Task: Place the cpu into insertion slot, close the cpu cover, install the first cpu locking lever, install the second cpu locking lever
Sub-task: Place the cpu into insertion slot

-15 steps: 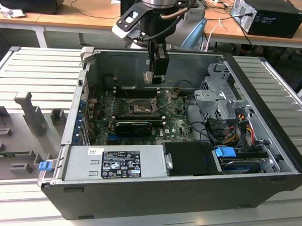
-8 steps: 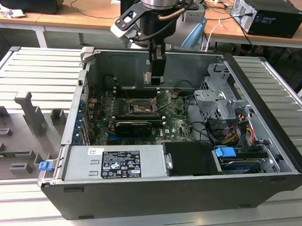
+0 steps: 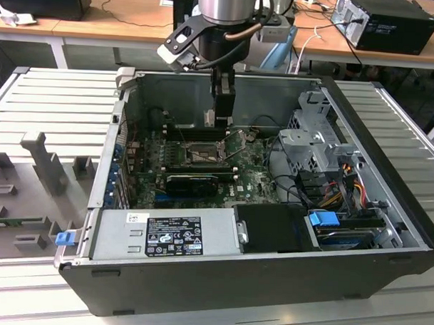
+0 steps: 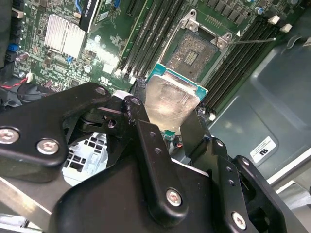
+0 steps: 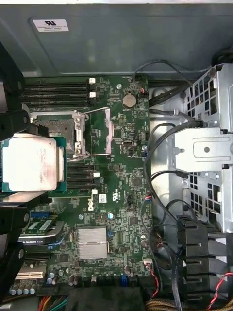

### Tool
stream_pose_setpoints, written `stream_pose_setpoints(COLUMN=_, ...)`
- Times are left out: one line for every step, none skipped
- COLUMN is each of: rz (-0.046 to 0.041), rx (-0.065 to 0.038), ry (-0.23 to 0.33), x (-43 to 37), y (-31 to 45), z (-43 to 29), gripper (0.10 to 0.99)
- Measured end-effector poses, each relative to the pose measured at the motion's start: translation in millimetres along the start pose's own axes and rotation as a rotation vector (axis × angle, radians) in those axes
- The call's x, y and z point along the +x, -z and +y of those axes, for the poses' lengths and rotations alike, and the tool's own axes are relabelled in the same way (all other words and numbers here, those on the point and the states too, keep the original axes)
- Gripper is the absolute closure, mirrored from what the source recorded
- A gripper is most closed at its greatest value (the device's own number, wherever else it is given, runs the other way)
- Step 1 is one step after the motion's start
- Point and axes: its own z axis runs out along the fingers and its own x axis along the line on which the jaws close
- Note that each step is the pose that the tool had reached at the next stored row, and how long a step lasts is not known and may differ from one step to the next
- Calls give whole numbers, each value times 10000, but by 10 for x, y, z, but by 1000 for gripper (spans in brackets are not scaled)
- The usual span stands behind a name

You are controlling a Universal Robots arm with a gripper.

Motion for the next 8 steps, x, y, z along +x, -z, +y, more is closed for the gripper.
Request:
stream_pose_setpoints(rz=-3, rx=40, ry=-1, x=0, y=-23, z=-1, gripper=557)
stream_pose_setpoints(rz=-6, rx=73, ry=-1, x=-1, y=-40, z=-2, gripper=557)
stream_pose_setpoints(rz=-8, rx=98, ry=-1, x=-1, y=-51, z=-3, gripper=557)
stream_pose_setpoints(rz=-8, rx=118, ry=-2, x=-1, y=-60, z=-3, gripper=557)
stream_pose_setpoints(rz=-11, rx=139, ry=-2, x=-1, y=-70, z=-4, gripper=557)
stream_pose_setpoints(rz=-11, rx=157, ry=-2, x=-1, y=-79, z=-4, gripper=557)
stream_pose_setpoints(rz=-14, rx=192, ry=-2, x=-1, y=-96, z=-5, gripper=557)
stream_pose_setpoints(rz=-19, rx=234, ry=-3, x=-2, y=-114, z=-6, gripper=557)
